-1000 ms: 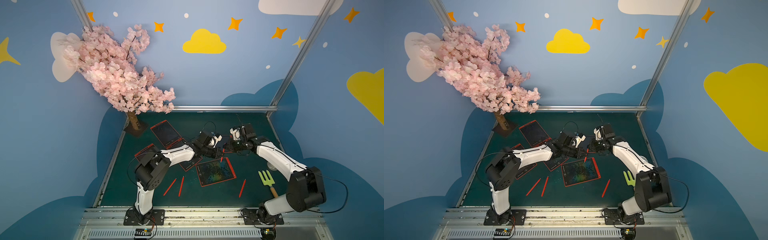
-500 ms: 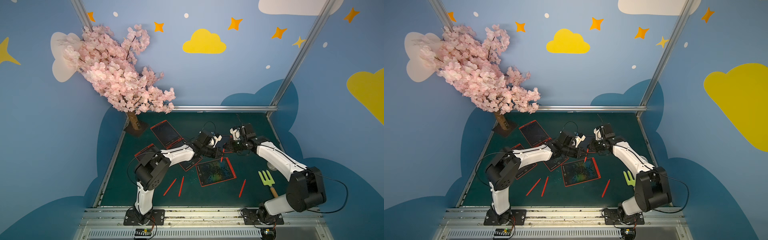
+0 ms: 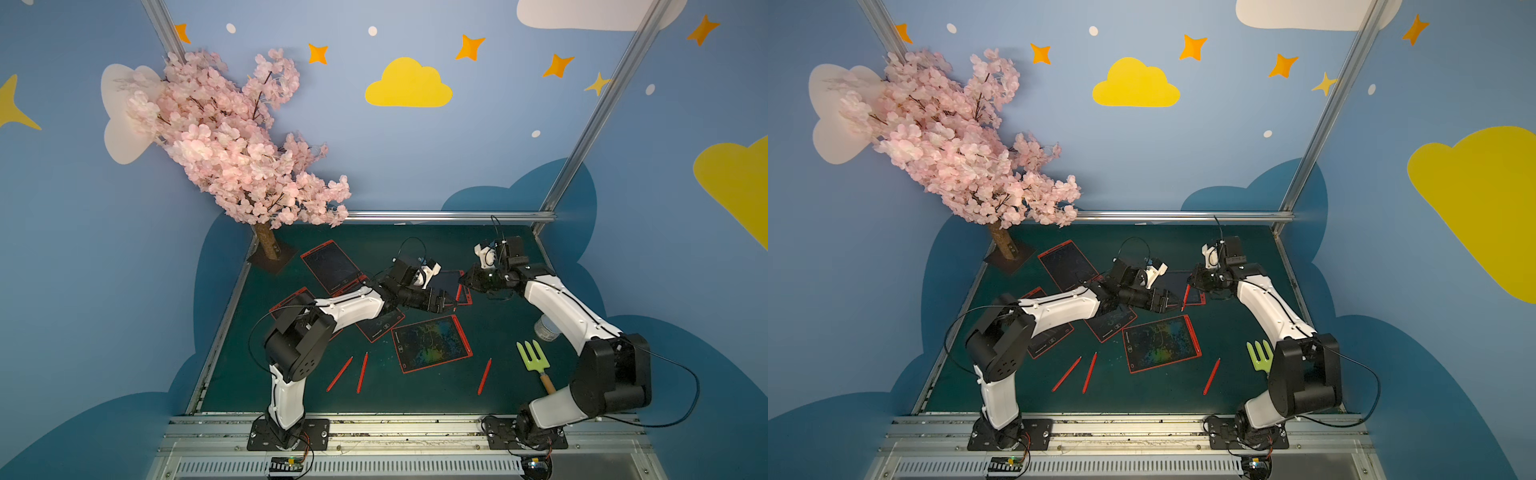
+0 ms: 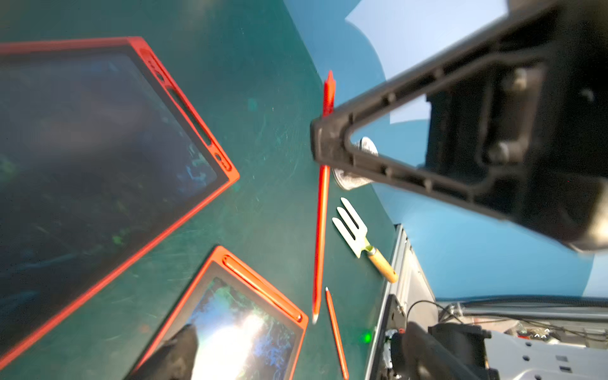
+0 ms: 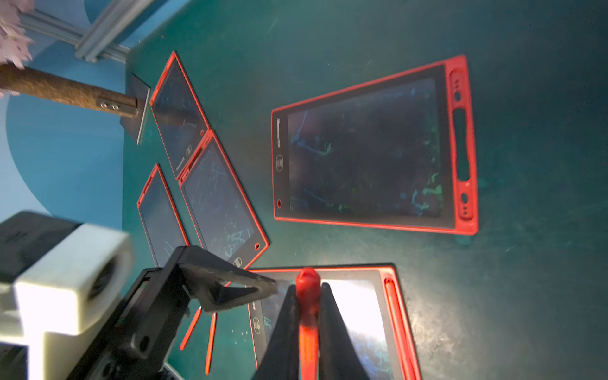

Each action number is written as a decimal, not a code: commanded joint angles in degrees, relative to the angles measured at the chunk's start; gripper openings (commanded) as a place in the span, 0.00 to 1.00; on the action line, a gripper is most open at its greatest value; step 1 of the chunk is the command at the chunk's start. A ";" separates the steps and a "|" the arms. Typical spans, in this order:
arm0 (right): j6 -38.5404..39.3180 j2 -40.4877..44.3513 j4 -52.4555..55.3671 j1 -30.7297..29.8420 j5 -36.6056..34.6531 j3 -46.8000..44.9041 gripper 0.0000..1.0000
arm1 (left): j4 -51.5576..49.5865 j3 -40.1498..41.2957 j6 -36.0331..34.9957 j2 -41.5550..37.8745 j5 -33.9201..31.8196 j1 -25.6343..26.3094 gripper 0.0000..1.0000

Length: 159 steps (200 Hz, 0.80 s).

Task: Place the stylus back onto the writing tablet
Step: Pick up the stylus from the center of the board, then place the stylus on the writing tablet.

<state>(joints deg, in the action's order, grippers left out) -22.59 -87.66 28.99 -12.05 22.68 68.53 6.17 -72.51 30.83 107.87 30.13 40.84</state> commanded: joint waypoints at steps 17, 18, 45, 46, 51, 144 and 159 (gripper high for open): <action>9.89 -7.36 6.74 2.79 1.74 8.26 0.10 | -7.24 -0.76 -11.23 -6.76 1.46 -1.32 0.99; 10.09 -7.53 6.85 2.90 1.66 8.41 0.10 | -7.46 -0.78 -11.36 -6.87 1.48 -1.35 0.99; 13.38 -11.71 8.62 3.43 -1.00 12.53 0.09 | -11.09 -1.39 -14.77 -9.61 2.11 -2.00 0.99; 13.46 -11.82 8.71 3.39 -1.16 12.69 0.09 | -11.22 -1.40 -14.85 -9.65 2.07 -2.00 0.99; 13.93 -12.55 8.95 3.48 -1.86 13.39 0.09 | -11.97 -1.61 -15.23 -9.99 2.14 -2.08 0.99; 21.18 -25.45 13.96 4.23 -10.85 25.54 0.07 | -24.28 -8.27 -27.43 -13.05 -1.90 -2.28 0.99; 21.82 -27.29 14.41 4.21 -11.42 27.09 0.07 | -22.92 -7.20 -26.86 -12.74 -0.68 -2.30 0.99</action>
<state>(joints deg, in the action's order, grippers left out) -3.53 -112.42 40.58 -8.12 14.04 92.77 -15.03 -80.07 6.81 95.66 29.08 38.85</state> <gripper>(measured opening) 0.109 0.989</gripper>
